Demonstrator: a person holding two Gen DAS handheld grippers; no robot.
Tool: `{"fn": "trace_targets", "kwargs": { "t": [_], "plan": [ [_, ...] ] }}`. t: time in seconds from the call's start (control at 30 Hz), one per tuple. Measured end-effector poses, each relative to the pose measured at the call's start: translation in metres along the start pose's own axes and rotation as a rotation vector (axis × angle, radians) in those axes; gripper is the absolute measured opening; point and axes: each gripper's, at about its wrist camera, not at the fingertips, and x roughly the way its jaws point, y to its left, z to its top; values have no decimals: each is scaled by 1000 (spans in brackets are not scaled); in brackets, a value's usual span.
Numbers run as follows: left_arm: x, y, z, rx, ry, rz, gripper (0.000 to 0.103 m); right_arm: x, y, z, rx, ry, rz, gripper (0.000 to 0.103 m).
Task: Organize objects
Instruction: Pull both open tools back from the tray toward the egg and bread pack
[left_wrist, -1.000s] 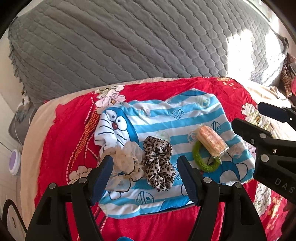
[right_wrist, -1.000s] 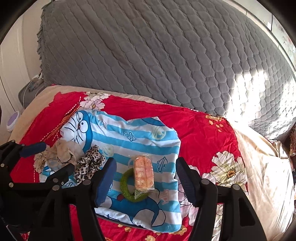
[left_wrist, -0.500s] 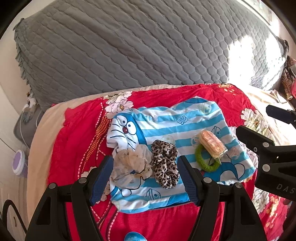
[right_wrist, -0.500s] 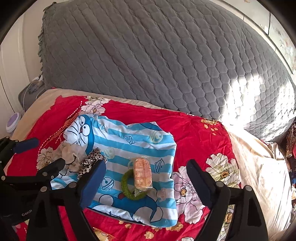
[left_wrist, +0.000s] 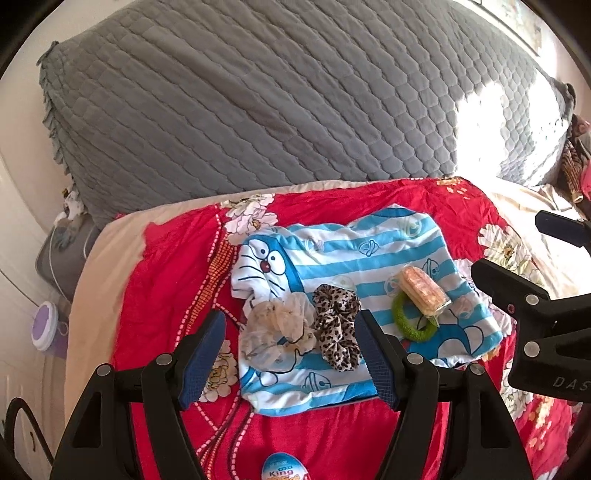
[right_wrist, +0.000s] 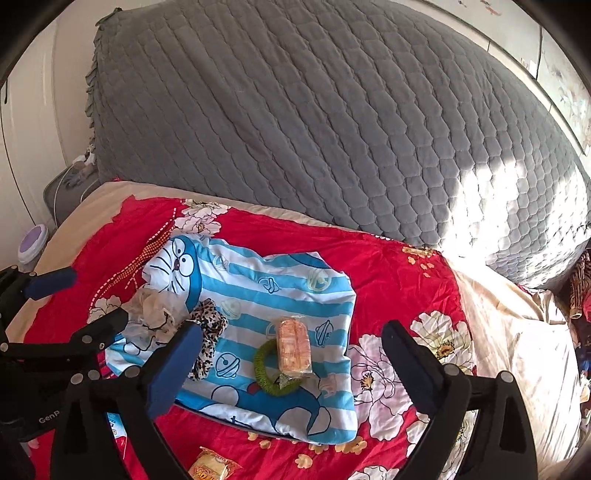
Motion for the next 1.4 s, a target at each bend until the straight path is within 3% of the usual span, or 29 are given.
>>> {"fn": "trace_targets", "kwargs": {
  "t": [0.9, 1.4],
  "plan": [
    [-57, 26, -9, -23, -25, -12, 79, -60, 19, 4, -24, -52, 21, 101],
    [-82, 45, -79, -20, -6, -7, 79, -105, 51, -76, -89, -45, 53, 101]
  ]
}}
